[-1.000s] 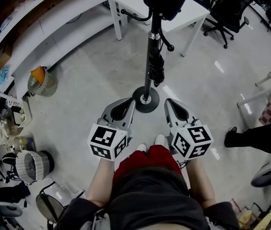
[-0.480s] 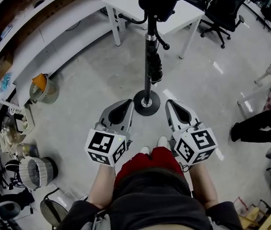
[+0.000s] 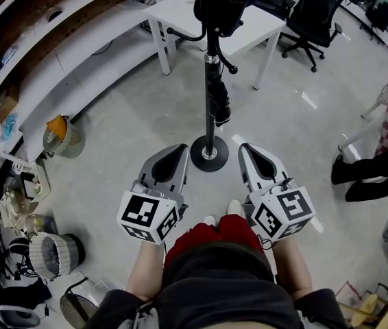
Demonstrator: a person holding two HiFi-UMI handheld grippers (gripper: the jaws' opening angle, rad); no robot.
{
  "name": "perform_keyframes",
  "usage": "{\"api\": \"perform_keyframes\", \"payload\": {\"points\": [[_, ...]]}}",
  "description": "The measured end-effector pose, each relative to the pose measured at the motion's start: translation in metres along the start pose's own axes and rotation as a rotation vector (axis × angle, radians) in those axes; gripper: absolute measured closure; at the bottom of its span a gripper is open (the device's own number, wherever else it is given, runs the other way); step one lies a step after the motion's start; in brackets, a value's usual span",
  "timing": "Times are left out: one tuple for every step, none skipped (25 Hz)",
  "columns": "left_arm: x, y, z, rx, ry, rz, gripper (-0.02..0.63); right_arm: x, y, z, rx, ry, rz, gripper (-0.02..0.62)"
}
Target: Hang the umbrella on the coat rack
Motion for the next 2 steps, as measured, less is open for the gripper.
{"api": "perform_keyframes", "payload": {"points": [[0.0009, -0.0013, -0.0016, -0.003, 0.001, -0.001, 0.594, 0.0012, -0.0018, 0.0015, 0.001, -0.001, -0.004, 0.577], [0.0017, -0.0027, -0.0032, -0.006, 0.003, -0.002, 0.594, 0.0023, -0.0036, 0.0031, 0.002, -0.002, -0.009, 0.577]]}}
Point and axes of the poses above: the fingertips, and each gripper's own axes: y forward along the fingers, z to its left, x out of its top, the point moved 5 cm from there along -y, backward along the fingers, and after that the axes turned 9 degrees about -z, right-handed, at the moved point
